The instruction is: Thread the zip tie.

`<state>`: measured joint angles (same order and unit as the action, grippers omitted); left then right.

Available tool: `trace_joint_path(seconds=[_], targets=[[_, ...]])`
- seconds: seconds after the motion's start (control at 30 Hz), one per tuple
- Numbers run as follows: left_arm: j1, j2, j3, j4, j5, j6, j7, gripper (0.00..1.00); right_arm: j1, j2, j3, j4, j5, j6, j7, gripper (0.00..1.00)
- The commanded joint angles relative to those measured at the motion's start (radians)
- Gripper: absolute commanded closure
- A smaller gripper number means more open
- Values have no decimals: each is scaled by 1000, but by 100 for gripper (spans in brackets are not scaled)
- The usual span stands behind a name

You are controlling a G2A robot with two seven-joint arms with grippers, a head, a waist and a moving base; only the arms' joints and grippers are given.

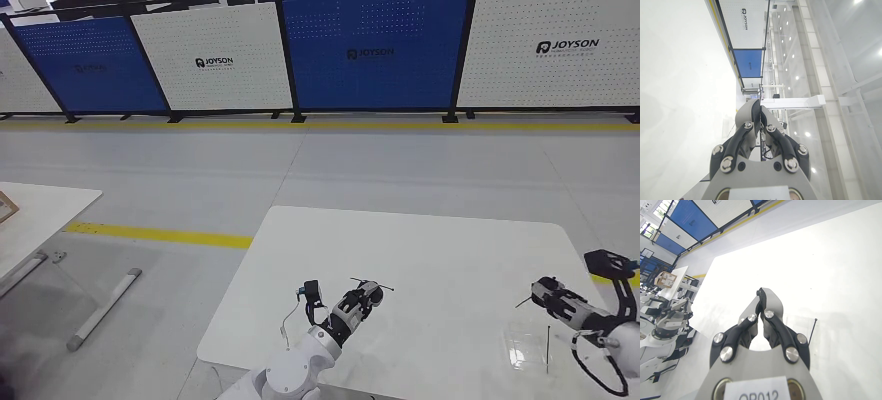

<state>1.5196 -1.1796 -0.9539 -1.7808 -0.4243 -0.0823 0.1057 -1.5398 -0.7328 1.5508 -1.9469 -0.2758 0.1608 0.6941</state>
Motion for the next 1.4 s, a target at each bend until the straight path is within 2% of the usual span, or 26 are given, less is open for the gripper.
trace_joint_path(seconds=[0.0, 0.2, 0.3, 0.43, 0.93, 1.1, 1.17, 1.23, 1.37], targets=[[0, 0, 0, 0, 0, 0, 0, 100, 0, -1, 0, 0, 2, -2, -4, 100], [0, 0, 0, 0, 0, 0, 0, 100, -36, -17, 12, -55, 100, -69, -117, 100], [0, 0, 0, 0, 0, 0, 0, 100, -62, -24, -8, -85, 97, -89, -160, 100], [0, 0, 0, 0, 0, 0, 0, 100, -48, -34, -72, -96, 90, -83, -173, 100], [0, 0, 0, 0, 0, 0, 0, 100, -49, -35, -74, -95, 94, -84, -175, 100], [0, 0, 0, 0, 0, 0, 0, 100, -29, -55, -143, -66, 161, -122, -243, 100], [0, 0, 0, 0, 0, 0, 0, 100, -18, -64, -173, -62, 161, -115, -289, 100], [0, 0, 0, 0, 0, 0, 0, 100, -10, -73, -209, -71, 134, -81, -334, 100], [0, 0, 0, 0, 0, 0, 0, 100, -10, -73, -209, -71, 134, -81, -334, 100]])
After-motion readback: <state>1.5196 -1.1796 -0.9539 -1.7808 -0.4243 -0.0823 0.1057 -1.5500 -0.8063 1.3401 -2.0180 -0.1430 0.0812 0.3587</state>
